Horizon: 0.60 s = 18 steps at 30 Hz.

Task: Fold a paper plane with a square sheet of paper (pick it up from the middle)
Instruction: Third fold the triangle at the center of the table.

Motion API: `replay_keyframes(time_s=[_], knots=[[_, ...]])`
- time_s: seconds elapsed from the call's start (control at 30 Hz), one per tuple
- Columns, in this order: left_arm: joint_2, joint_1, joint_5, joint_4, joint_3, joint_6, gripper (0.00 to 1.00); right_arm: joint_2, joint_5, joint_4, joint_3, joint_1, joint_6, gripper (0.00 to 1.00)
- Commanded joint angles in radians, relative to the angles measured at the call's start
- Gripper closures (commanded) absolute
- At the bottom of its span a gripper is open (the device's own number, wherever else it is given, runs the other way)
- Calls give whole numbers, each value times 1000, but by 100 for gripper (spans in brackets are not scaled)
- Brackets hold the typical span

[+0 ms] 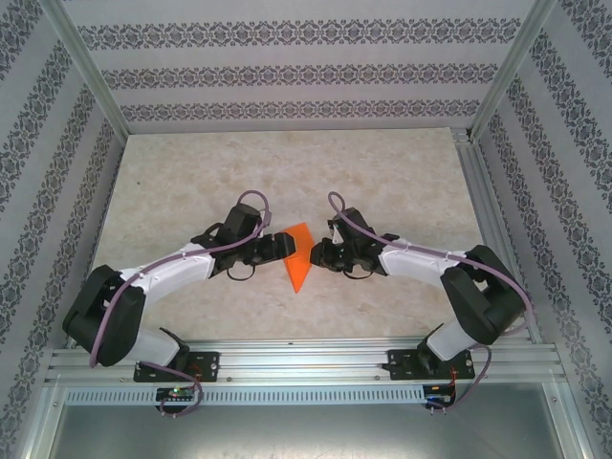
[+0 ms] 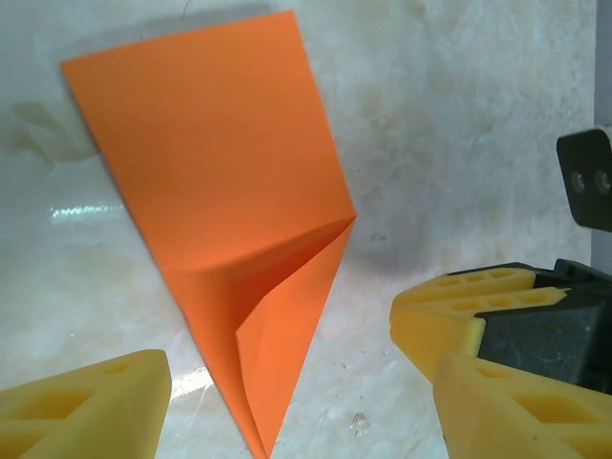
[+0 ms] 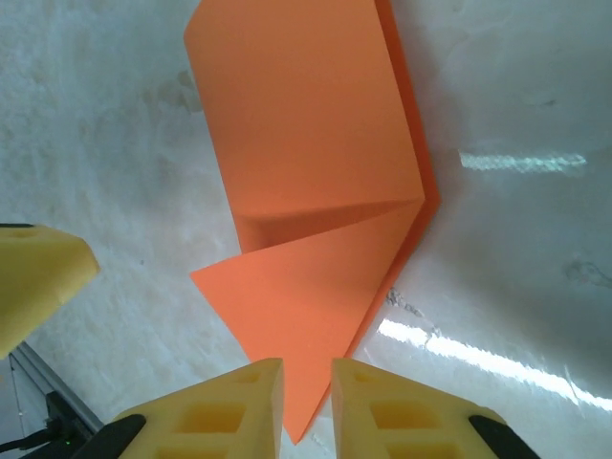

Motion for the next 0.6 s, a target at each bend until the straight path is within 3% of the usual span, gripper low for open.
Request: replay_keyframes(time_s=[0.0, 0.17, 0.57], knots=[[67, 12, 93, 137, -51, -105, 26, 57, -24, 21, 71, 13, -38, 80], [118, 19, 129, 239, -92, -166, 28, 133, -38, 17, 114, 0, -56, 83], [191, 20, 156, 267, -84, -168, 35, 221, -2, -31, 121, -43, -94, 83]])
